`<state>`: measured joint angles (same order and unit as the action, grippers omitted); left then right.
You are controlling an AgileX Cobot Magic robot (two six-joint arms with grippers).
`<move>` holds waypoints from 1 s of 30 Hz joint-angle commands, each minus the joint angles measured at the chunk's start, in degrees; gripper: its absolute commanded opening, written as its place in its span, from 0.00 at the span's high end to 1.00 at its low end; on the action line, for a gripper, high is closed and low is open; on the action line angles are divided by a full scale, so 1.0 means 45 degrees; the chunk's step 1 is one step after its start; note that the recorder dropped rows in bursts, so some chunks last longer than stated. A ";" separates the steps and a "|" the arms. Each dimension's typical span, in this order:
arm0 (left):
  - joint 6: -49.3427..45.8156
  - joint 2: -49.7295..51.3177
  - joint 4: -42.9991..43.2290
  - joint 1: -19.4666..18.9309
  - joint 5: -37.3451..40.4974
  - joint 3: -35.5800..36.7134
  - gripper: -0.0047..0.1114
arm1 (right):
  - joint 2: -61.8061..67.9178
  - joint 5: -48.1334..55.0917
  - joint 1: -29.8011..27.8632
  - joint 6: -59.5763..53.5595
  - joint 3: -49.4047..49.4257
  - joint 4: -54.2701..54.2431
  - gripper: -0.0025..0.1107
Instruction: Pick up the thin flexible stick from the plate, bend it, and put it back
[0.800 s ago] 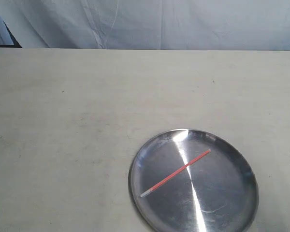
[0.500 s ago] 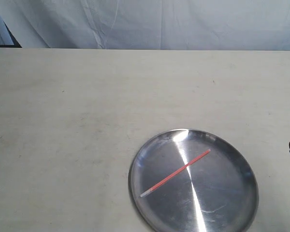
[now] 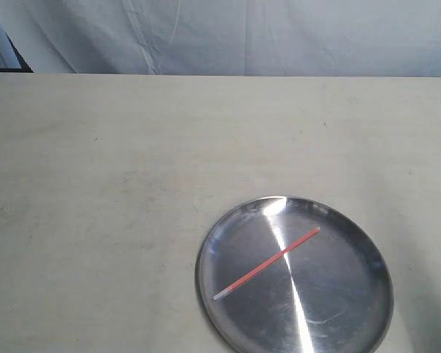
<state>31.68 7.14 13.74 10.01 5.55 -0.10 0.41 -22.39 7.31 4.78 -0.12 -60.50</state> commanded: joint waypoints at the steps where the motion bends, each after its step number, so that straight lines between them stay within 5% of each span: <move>1: -0.0019 -0.0127 0.0089 0.0062 -0.0169 0.0022 0.53 | -0.0092 -0.0680 -0.0081 0.1345 -0.0238 0.0956 0.98; 6: -0.0019 -0.0127 0.0089 0.0062 -0.0169 0.0022 0.53 | 0.0711 -0.0808 -0.0055 -0.1644 -0.2454 0.7039 0.98; 11: -0.0019 -0.0127 0.0089 0.0062 -0.0169 0.0022 0.53 | 0.5944 0.8754 -0.0083 -0.8695 -0.7546 0.8070 0.98; 16: -0.0013 -0.0127 0.0089 0.0084 -0.0169 0.0022 0.53 | 1.3200 1.5925 0.0135 -0.9104 -1.2448 1.1101 0.98; 24: -0.0013 -0.0127 0.0089 0.0114 -0.0169 0.0022 0.53 | 1.9738 1.7099 0.1210 -0.9003 -1.4363 1.2350 0.94; 30: -0.0013 -0.0127 0.0089 0.0114 -0.0169 0.0022 0.53 | 2.1834 1.7178 0.2304 -0.9003 -1.4363 1.2291 0.69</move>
<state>31.68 7.14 13.74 10.25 5.55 -0.10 96.47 55.17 15.76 -35.29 -64.19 -5.27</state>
